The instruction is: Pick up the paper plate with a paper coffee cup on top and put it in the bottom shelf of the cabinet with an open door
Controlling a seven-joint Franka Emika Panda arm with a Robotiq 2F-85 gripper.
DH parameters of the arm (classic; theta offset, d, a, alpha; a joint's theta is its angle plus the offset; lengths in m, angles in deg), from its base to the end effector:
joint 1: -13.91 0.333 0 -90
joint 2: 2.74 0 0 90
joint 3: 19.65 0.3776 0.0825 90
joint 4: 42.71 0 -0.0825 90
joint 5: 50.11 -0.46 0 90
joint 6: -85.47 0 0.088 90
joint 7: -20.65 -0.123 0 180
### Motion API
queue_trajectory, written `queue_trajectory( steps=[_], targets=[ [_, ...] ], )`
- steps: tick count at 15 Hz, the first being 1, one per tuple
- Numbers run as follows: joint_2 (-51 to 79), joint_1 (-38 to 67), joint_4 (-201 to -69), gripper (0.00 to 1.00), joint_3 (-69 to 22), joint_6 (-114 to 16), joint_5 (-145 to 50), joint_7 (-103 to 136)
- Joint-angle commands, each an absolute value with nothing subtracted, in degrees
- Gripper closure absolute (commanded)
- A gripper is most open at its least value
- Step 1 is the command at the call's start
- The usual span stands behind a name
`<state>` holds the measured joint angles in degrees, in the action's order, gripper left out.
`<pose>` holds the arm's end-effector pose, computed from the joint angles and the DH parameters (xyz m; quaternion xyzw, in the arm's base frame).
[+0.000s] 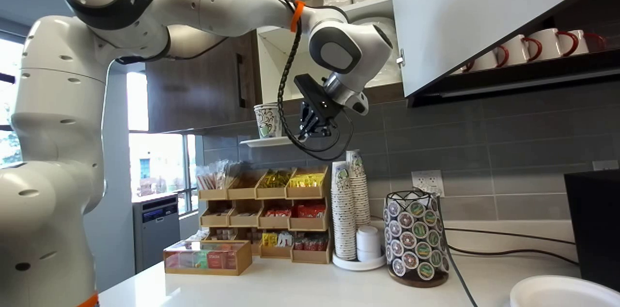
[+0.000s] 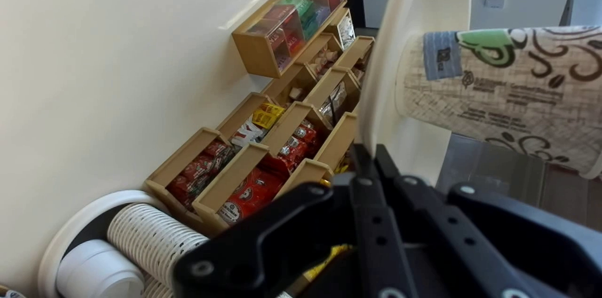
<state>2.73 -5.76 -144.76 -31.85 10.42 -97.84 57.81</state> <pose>0.5700 -0.2256 0.5335 -0.8819 -0.0299 -0.0141 0.4703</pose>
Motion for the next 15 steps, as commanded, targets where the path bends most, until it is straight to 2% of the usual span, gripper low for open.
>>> queue_trajectory(
  steps=[1, 15],
  targets=[
    [1.7, -4.9, -143.1, 0.99, -32.8, 11.8, -99.2, 57.2],
    [2.2, -4.5, -126.3, 0.99, -33.5, 23.1, -102.6, 44.1]
  ],
)
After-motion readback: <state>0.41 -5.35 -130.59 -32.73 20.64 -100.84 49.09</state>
